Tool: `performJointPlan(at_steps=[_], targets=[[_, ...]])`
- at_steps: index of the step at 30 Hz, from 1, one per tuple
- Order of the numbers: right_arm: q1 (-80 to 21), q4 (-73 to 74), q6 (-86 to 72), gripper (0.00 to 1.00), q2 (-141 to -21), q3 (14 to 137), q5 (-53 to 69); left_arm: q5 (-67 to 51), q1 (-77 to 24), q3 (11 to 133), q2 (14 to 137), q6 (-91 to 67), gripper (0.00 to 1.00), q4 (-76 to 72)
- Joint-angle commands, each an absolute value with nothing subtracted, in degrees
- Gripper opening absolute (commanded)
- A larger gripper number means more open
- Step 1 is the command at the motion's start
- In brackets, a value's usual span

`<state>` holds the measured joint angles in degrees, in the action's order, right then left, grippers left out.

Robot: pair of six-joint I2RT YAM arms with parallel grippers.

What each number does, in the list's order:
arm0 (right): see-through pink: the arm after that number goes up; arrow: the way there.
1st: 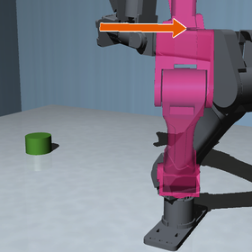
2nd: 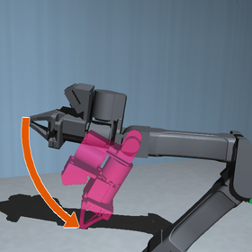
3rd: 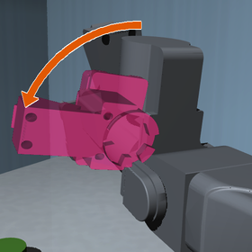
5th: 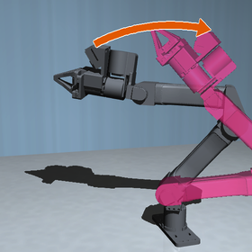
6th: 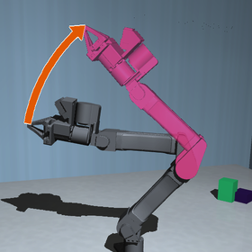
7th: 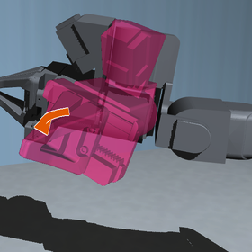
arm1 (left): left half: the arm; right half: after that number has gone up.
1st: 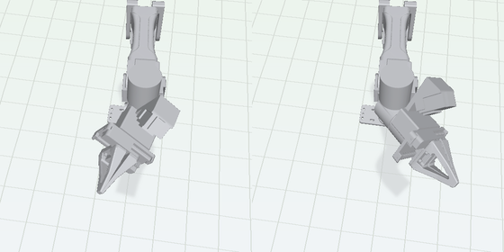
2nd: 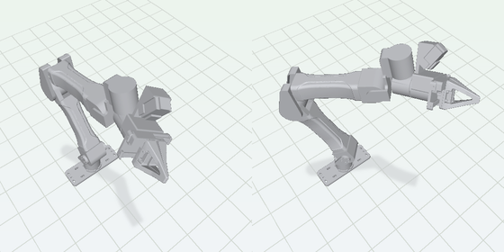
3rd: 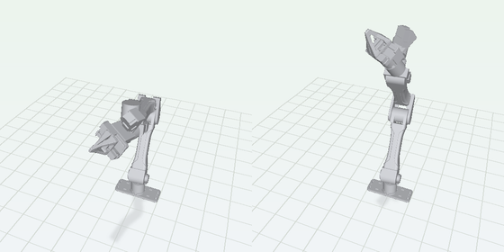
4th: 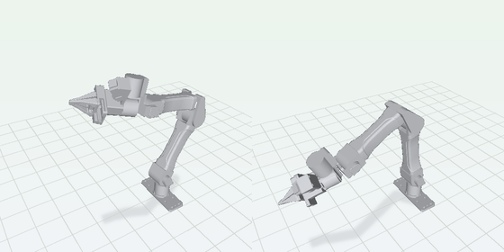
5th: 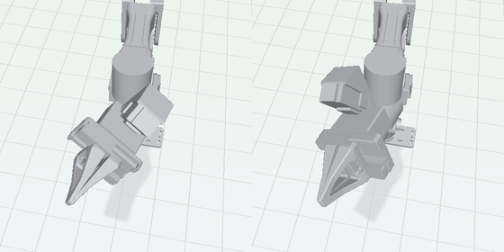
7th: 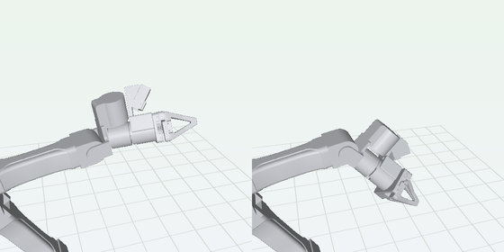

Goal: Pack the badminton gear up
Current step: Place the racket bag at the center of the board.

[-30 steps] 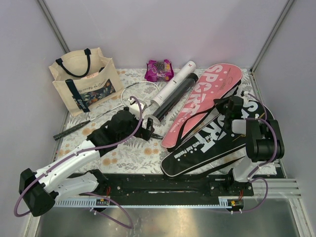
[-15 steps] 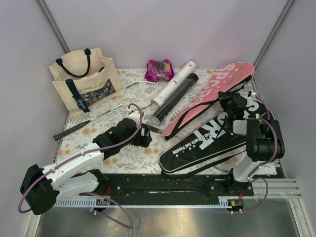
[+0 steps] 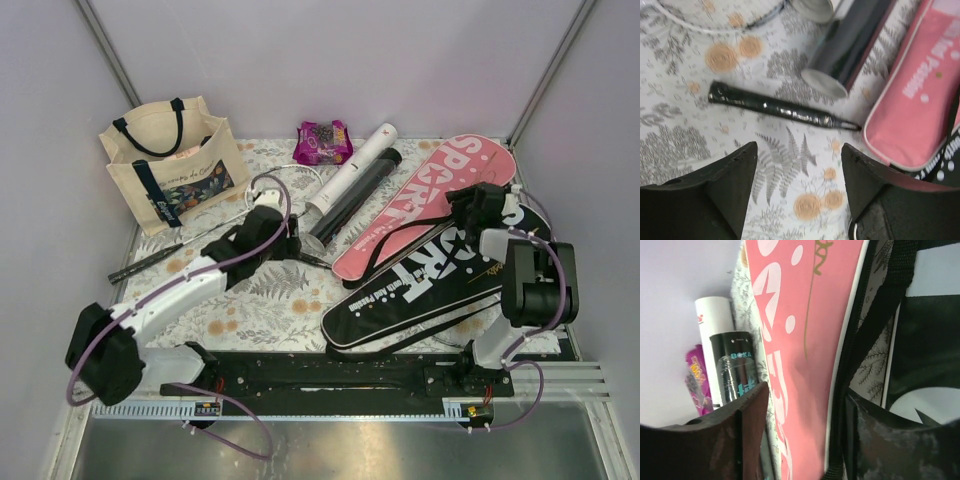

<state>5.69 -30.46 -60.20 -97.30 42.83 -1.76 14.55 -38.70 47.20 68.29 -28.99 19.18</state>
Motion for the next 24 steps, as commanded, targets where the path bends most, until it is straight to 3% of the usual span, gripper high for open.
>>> performJointPlan(at_steps=[1, 2, 3, 11, 19, 24], targets=[[6.06, 5.48, -55.03, 0.74, -88.78, 54.83, -3.17, 12.4, -34.2, 55.35, 75.83, -29.09, 0.68, 15.56], [6.06, 9.28, -54.58, 0.81, -87.46, 55.28, -3.16, 11.78, -33.58, 56.85, 77.59, -28.92, 0.67, 15.38], [6.06, 12.45, -54.41, 0.83, -86.23, 55.28, -3.43, 11.43, -33.23, 58.0, 79.61, -28.74, 0.66, 15.29], [6.24, 34.96, -57.57, 0.82, -76.65, 51.69, -5.98, 8.09, -33.05, 58.19, 88.41, -28.12, 0.56, 9.94], [6.42, 45.43, -62.93, 0.82, -63.65, 42.29, -13.51, 6.86, -33.05, 57.74, 93.77, -28.3, 0.53, 9.66], [8.26, 43.86, -63.9, 0.81, -60.73, 36.13, -17.4, 7.03, -33.05, 59.06, 96.41, -28.56, 0.5, 12.48]])
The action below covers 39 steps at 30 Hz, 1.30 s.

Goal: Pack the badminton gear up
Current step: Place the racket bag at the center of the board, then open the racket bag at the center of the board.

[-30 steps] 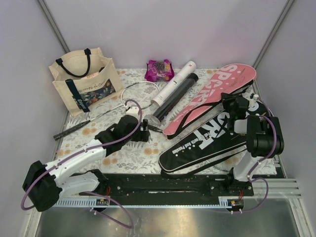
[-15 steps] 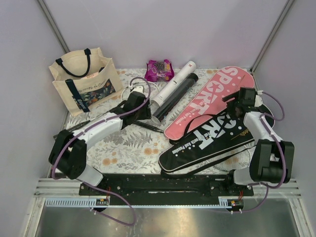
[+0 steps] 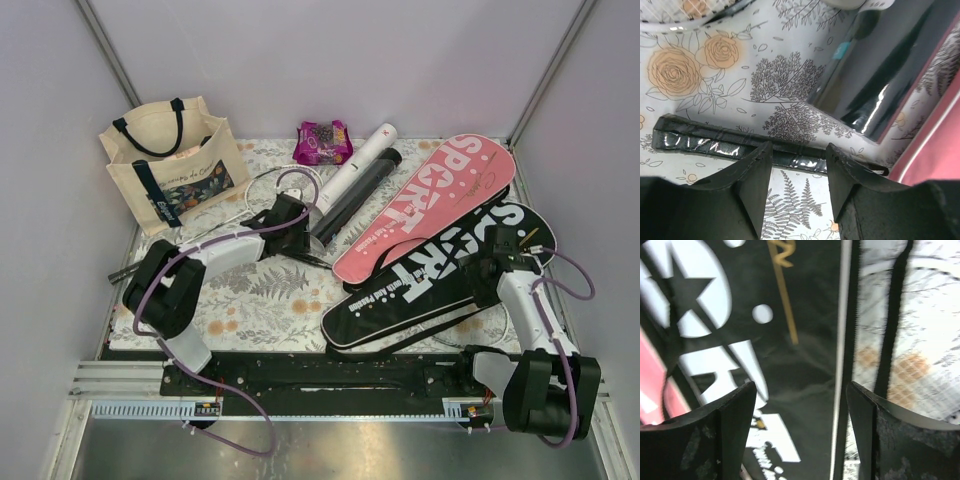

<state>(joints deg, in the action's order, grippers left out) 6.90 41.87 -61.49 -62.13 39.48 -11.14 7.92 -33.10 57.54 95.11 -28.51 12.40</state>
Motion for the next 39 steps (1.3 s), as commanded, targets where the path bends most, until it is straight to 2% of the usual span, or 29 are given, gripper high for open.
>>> performJointPlan(at_steps=[1, 9, 11, 13, 14, 16, 20, 27, 31, 34, 39], targets=[[8.44, 43.25, -64.16, 0.8, -60.73, 35.34, -17.58, 7.03, -33.05, 58.8, 96.59, -28.83, 0.49, 12.83], [8.96, 37.89, -64.95, 0.79, -65.56, 32.52, -16.53, 6.94, -34.01, 52.48, 93.87, -31.9, 0.47, 12.92], [9.4, 36.48, -65.21, 0.74, -66.79, 31.99, -16.0, 6.94, -34.71, 51.42, 93.43, -32.78, 0.46, 12.83], [9.93, 35.95, -65.39, 0.62, -67.23, 31.73, -15.3, 6.86, -35.33, 50.45, 92.82, -33.48, 0.45, 12.92], [10.37, 35.95, -65.56, 0.48, -67.06, 31.47, -15.38, 7.03, -35.77, 49.93, 92.46, -33.66, 0.45, 12.92], [10.63, 36.82, -65.83, 0.28, -65.4, 31.29, -16.69, 7.56, -36.3, 49.05, 91.41, -34.1, 0.44, 13.09], [11.16, 39.98, -66.18, 0.01, -58.55, 31.64, -20.65, 9.22, -36.83, 47.99, 89.04, -34.37, 0.44, 14.23], [11.16, 43.94, -67.42, 0.0, -44.31, 34.19, -21.01, 11.68, -38.76, 45.88, 82.19, -35.51, 0.43, 14.24], [11.16, 45.61, -66.45, 0.0, -39.21, 38.31, -20.57, 11.87, -39.99, 48.51, 75.25, -31.47, 0.49, 15.29], [11.16, 46.32, -65.83, 0.0, -37.53, 41.47, -19.69, 8.54, -40.16, 50.18, 70.15, -27.18, 0.54, 15.38], [11.16, 46.05, -65.48, 0.0, -36.47, 46.04, -16.35, 0.72, -40.6, 50.62, 62.76, -19.97, 0.54, 11.17]])
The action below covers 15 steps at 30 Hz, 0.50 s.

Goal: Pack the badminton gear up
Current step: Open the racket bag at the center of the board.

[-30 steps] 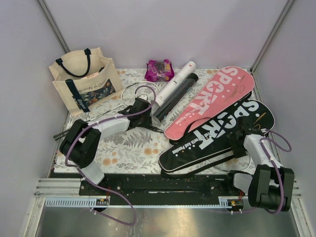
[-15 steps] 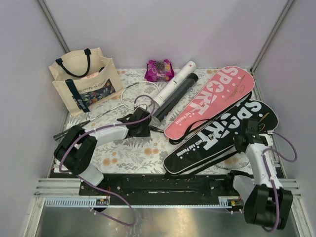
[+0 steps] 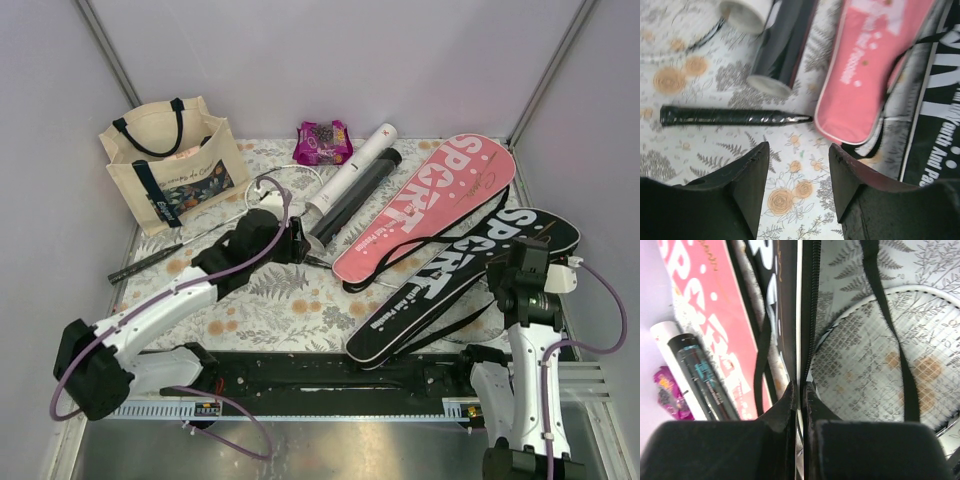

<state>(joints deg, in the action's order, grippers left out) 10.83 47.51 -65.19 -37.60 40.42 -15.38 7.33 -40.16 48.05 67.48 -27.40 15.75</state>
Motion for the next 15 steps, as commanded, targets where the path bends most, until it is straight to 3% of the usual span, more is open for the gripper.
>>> performJointPlan(at_steps=[1, 9, 15], targets=[[11.16, 46.14, -65.57, 0.0, -36.47, 47.01, -15.56, -1.21, -40.87, 51.5, 62.06, -19.26, 0.54, 11.08], [11.07, 46.67, -66.0, 0.0, -38.23, 55.71, -12.92, -3.6, -50.27, 58.53, 60.2, -10.11, 0.55, 11.95], [11.07, 45.88, -66.18, 0.0, -40.78, 63.88, -11.95, -1.41, -50.62, 63.27, 61.44, -11.16, 0.54, 15.99]])
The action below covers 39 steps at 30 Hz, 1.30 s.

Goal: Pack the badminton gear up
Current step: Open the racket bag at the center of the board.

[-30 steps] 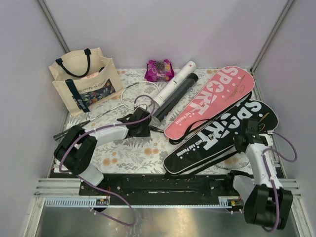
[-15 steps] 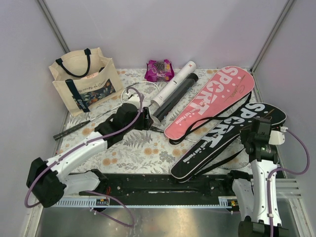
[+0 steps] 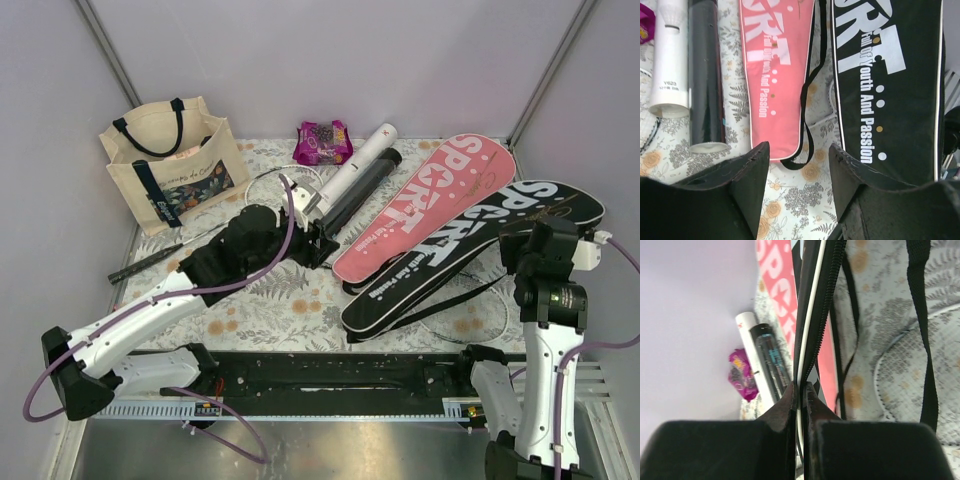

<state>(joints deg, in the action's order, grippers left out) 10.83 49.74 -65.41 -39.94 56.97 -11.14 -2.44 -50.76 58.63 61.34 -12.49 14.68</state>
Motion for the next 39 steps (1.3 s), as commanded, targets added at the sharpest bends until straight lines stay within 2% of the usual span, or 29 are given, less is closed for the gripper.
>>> performJointPlan(at_steps=[1, 6, 10, 19, 25, 30, 39], targets=[[10.99, 45.62, -66.27, 0.0, -41.13, 65.11, -11.69, -1.06, -50.71, 63.89, 61.35, -10.73, 0.54, 16.78], [10.29, 39.56, -65.83, 0.0, -44.29, 67.15, -5.72, -2.54, -50.63, 66.27, 59.42, -10.2, 0.56, 18.19], [6.6, 37.45, -67.06, 0.0, -45.52, 67.67, -7.02, -4.31, -50.54, 66.62, 57.92, -11.25, 0.58, 16.88], [-12.99, 23.92, -70.57, 0.0, -52.2, 64.16, -15.29, -7.91, -50.62, 66.71, 58.71, -8.44, 0.6, 18.28], [-20.12, 14.43, -70.57, 0.0, -59.76, 63.11, -17.4, -8.09, -50.62, 63.81, 60.37, -7.56, 0.64, 17.14], [-21.8, 10.81, -71.36, 0.0, -64.24, 62.23, -18.72, -11.42, -50.8, 60.04, 61.96, -8.79, 0.71, 12.41], [-22.32, 9.84, -73.04, 0.0, -67.41, 62.32, -17.58, -9.59, -52.56, 59.59, 70.04, -7.39, 0.71, 8.26]])
